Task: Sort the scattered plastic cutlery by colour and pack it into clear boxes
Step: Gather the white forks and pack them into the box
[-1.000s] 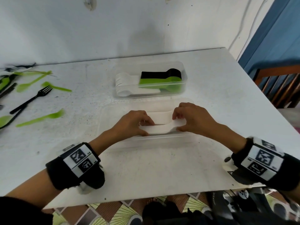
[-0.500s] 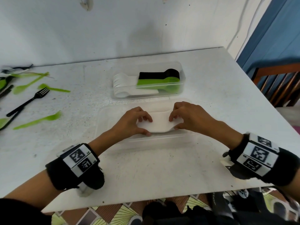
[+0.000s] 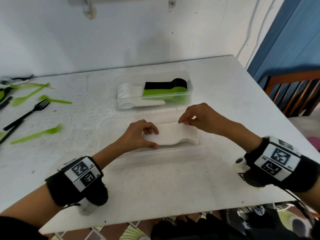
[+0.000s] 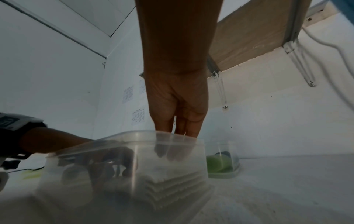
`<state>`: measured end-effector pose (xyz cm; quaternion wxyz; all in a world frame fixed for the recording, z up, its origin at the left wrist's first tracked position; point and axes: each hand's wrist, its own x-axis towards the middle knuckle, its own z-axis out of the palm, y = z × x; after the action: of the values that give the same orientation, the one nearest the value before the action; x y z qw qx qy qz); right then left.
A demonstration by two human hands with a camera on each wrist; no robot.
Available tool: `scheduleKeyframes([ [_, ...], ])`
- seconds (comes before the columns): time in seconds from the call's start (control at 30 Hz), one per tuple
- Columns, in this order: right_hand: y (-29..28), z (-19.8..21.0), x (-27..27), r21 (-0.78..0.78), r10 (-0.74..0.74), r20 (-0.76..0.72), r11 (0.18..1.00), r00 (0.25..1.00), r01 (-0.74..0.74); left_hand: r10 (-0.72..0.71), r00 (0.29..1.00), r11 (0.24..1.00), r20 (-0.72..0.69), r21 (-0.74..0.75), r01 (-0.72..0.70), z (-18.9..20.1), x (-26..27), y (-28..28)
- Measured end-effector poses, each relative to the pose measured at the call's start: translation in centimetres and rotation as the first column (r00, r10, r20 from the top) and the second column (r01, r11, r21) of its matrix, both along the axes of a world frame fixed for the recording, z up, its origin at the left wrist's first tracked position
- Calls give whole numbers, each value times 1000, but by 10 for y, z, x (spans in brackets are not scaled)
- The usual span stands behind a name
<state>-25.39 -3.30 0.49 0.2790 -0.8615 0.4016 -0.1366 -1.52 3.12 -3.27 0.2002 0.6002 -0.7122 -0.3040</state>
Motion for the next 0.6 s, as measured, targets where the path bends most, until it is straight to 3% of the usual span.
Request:
scheduleKeyframes([
  [0.1,4,8,-1,45,70,-182,997,981,-62,4,1000,1000,14,30,-5,1,-1,-3],
  [0.23,13,9,6,-71,89,-413,989,907,-129,17,999,999,47,48,-19,0,-5,-3],
  [0.33,17,6,10,-144,78,-449,977,890,-158,2,997,1000,80,31,-4,2,-9,-2],
  [0.6,18,10,14,-126,86,-457,979,885,-160,-66,991,998,118,5,66,2,-9,1],
])
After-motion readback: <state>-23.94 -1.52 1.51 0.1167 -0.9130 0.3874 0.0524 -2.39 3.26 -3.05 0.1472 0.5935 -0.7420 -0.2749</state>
